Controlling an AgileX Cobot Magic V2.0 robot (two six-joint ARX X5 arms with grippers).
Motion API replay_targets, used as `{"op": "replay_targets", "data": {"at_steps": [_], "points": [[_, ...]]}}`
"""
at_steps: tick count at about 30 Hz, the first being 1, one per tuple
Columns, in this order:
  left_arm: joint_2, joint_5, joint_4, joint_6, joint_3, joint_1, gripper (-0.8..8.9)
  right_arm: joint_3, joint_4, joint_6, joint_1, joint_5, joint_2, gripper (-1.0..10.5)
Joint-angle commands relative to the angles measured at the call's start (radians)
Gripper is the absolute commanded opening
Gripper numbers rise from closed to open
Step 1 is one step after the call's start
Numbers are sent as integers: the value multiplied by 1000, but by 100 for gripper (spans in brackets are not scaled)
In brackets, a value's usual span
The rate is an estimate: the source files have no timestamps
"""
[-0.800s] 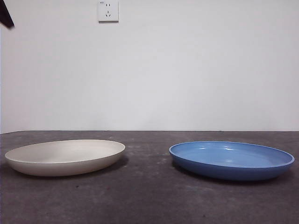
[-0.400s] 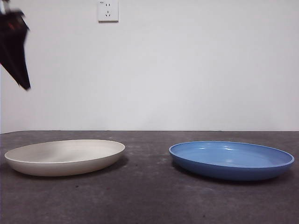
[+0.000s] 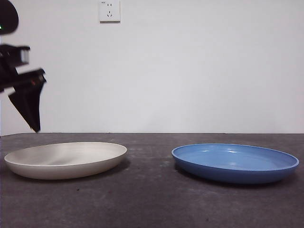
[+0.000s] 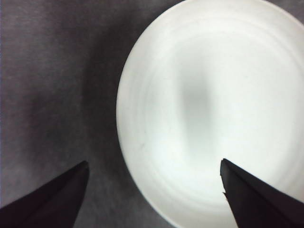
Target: Pick up the white plate, put it on the blue plate, put it on desk
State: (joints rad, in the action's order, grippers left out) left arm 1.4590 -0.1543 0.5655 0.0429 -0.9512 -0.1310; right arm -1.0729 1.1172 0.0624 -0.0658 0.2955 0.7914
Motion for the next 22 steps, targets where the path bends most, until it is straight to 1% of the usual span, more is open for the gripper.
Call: {"op": "replay_targets", "data": {"at_steps": [1, 6, 12, 15, 21, 22], "points": [[56, 5, -28, 3, -27, 0, 438, -18, -9, -10, -4, 3, 5, 415], [122, 5, -41, 3, -43, 1, 437, -18, -10, -10, -4, 3, 5, 415], [149, 5, -65, 3, -52, 1, 430, -18, -10, -10, -4, 3, 5, 415], [156, 18, -66, 5, -52, 2, 396, -18, -11, -10, -4, 3, 5, 415], [182, 23, -59, 12, -52, 3, 395, -18, -16, -10, -4, 3, 5, 415], [185, 23, -59, 19, -52, 3, 383, -18, -15, -10, -4, 3, 4, 415]]}}
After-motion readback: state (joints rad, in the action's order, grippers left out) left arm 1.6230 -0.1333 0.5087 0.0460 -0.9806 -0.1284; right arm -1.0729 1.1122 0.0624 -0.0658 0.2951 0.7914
